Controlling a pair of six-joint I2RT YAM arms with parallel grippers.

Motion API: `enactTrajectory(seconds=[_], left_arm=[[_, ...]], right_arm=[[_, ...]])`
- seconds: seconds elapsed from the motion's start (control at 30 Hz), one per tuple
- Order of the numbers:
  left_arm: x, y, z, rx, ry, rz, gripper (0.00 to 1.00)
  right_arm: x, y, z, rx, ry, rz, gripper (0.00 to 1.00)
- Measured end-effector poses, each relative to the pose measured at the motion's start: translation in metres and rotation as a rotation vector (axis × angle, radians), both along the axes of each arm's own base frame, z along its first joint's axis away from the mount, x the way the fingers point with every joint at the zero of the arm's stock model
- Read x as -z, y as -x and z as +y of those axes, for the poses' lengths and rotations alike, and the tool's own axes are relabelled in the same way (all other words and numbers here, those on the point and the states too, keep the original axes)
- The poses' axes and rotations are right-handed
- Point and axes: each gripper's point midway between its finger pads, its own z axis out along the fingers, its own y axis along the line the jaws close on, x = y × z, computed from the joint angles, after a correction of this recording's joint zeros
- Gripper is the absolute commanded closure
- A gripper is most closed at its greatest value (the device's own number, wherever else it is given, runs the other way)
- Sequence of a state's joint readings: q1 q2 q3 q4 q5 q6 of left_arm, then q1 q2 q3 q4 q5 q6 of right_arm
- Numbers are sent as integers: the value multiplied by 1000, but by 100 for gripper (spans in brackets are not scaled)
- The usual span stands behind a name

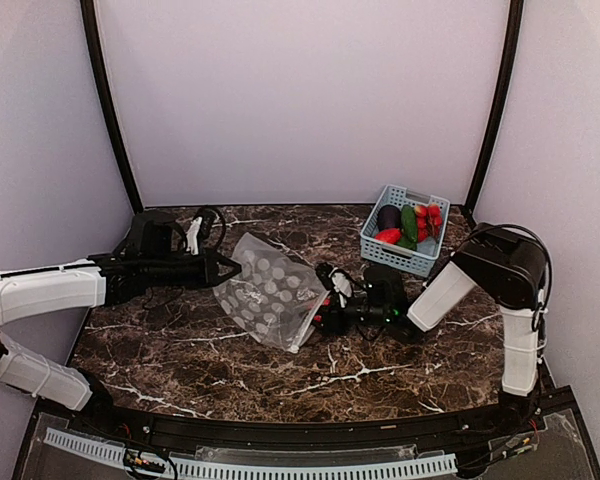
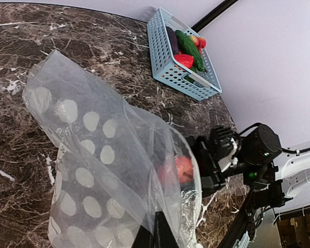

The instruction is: Open the zip-top bag and remove the fake food

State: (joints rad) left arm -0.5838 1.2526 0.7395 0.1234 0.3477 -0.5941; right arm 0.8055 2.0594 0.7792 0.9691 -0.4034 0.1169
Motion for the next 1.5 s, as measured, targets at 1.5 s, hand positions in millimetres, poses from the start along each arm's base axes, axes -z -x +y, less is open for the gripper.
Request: enactTrajectory(seconds=[1.5], left_arm=[[54, -46, 130, -478, -80, 116, 99]], right_arm=[[-124, -164, -245, 740, 94, 0, 58]])
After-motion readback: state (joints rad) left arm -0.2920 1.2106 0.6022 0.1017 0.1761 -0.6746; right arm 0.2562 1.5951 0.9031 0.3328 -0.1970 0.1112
